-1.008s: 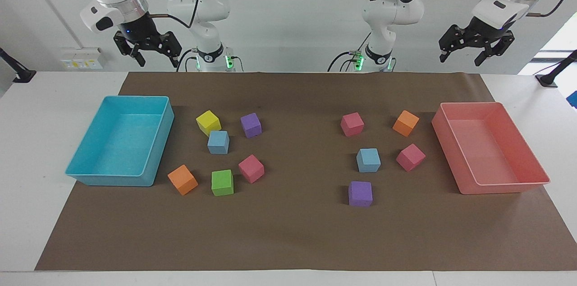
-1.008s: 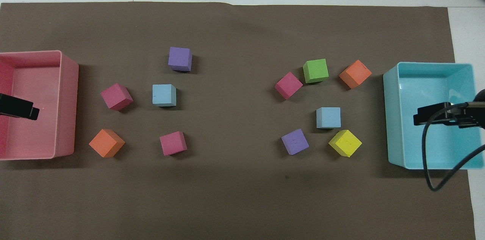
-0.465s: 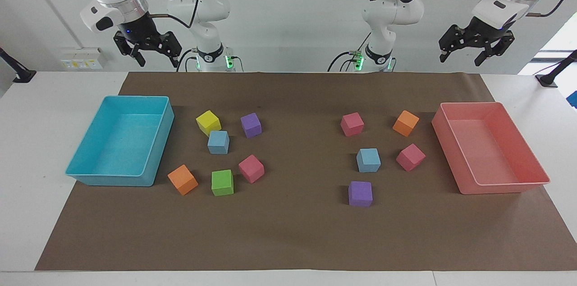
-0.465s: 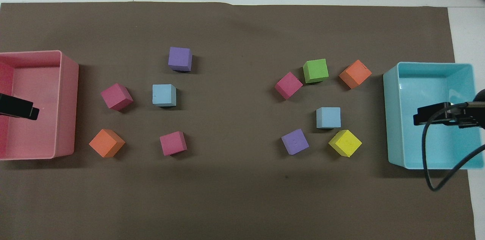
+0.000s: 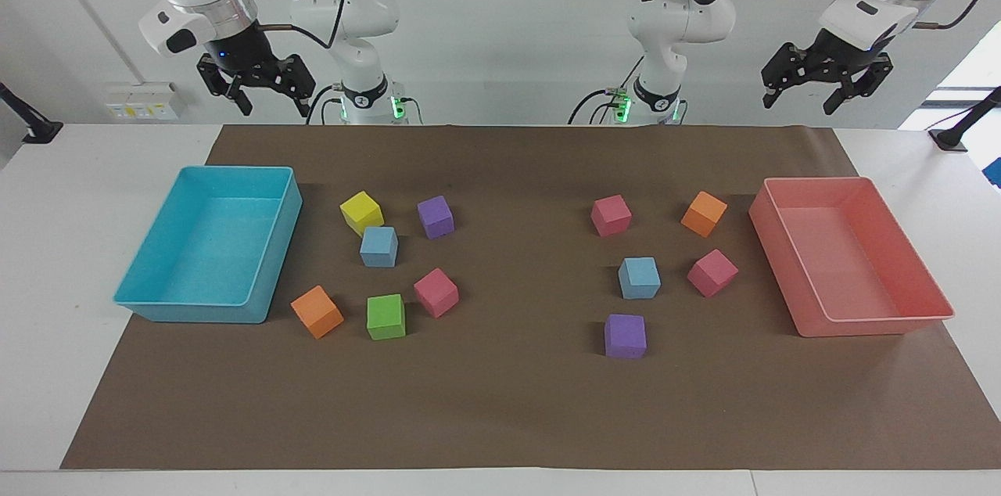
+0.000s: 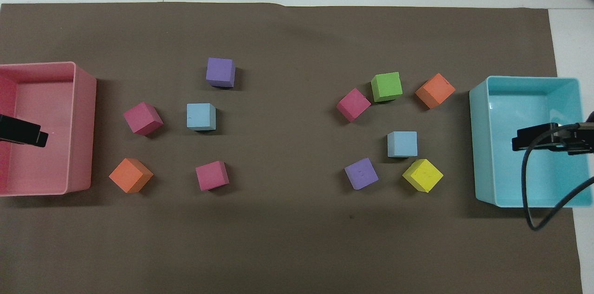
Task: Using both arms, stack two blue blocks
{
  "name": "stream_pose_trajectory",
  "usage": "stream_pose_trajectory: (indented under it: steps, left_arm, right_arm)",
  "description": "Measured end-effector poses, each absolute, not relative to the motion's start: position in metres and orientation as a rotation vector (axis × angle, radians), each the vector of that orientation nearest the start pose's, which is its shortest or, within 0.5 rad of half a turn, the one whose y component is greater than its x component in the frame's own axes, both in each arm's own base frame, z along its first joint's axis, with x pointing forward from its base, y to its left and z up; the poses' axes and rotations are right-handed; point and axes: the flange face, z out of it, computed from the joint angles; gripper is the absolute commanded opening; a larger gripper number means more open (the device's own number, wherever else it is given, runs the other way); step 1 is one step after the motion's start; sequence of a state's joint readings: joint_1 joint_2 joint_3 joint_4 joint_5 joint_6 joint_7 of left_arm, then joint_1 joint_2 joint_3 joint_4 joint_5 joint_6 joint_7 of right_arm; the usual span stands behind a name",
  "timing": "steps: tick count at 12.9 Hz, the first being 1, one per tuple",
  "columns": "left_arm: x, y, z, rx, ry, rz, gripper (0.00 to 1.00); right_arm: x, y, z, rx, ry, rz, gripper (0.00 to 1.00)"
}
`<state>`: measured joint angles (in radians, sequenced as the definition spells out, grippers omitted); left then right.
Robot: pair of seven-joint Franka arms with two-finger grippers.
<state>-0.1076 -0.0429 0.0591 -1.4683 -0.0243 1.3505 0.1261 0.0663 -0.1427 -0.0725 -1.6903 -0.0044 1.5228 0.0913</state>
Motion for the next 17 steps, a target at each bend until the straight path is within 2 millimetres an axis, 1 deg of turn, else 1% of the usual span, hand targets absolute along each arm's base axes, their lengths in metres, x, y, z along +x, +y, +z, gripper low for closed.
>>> stream_pose_trajectory:
  steps: [2, 6, 17]
  left_arm:
    - [0.5159, -0.0272, 0.6762, -3.156, 0.283, 0.117, 1.00]
    - [0.5159, -0.0272, 0.6762, -3.156, 0.283, 0.117, 1.00]
    - [0.5159, -0.0272, 0.6762, -3.156, 0.283, 0.117, 1.00]
  right_arm:
    - [0.5069, -0.0113, 0.6401, -3.142, 0.165, 0.027, 1.00]
    - [0.5134, -0.0129, 0.6364, -3.144, 0.171, 0.038, 1.00]
    - [0.5149, -0.0108, 0.6315, -3.145, 0.163, 0.047, 1.00]
